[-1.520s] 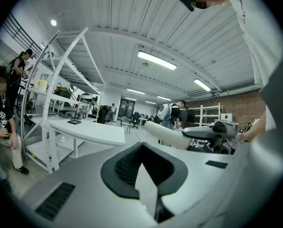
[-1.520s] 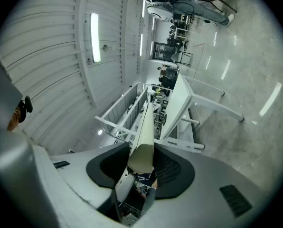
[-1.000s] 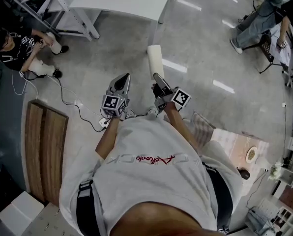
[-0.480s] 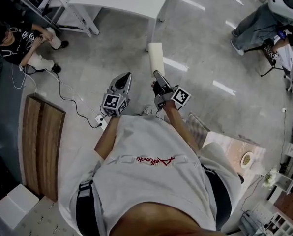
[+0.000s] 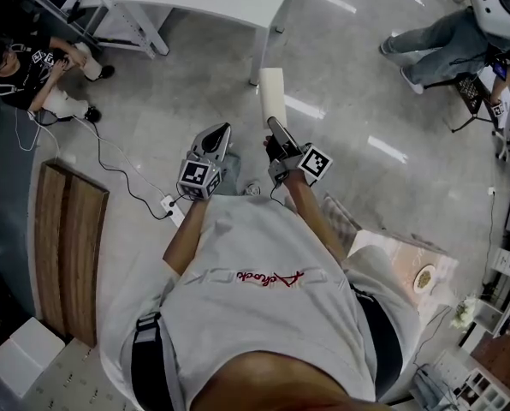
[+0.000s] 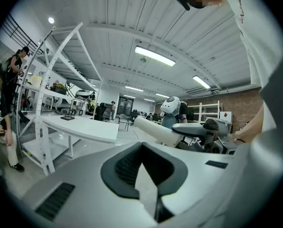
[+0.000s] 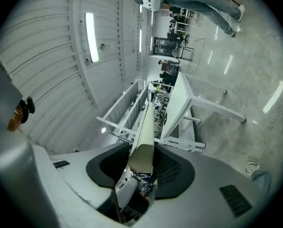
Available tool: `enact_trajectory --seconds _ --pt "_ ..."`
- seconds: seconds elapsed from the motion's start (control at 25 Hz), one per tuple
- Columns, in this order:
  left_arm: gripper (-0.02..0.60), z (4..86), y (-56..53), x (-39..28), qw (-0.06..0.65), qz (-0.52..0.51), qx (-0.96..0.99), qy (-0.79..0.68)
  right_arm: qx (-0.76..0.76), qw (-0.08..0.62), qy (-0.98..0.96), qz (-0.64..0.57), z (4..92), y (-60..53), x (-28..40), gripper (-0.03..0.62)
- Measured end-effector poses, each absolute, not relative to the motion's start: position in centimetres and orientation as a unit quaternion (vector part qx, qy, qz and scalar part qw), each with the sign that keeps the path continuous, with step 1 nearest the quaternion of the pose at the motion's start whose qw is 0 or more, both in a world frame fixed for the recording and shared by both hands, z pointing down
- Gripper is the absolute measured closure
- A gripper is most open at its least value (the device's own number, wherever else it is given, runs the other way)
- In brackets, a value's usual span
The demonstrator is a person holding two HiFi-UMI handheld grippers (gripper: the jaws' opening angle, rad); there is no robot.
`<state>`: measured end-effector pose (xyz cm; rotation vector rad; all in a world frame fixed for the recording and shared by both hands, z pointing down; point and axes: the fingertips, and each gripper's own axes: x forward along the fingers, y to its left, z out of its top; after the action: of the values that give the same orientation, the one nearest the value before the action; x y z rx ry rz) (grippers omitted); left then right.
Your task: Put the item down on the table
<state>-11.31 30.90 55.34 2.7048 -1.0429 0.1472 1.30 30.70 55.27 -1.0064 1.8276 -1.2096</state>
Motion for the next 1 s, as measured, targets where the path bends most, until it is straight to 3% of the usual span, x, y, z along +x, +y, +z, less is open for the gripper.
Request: enact_trajectory --seconds 1.0 --pt "0.563 55.1 11.7 -9.0 0.118 0.035 0.929 -0.348 -0.394 0.341 0.718 -0.461 54.2 12.5 2.7 0.405"
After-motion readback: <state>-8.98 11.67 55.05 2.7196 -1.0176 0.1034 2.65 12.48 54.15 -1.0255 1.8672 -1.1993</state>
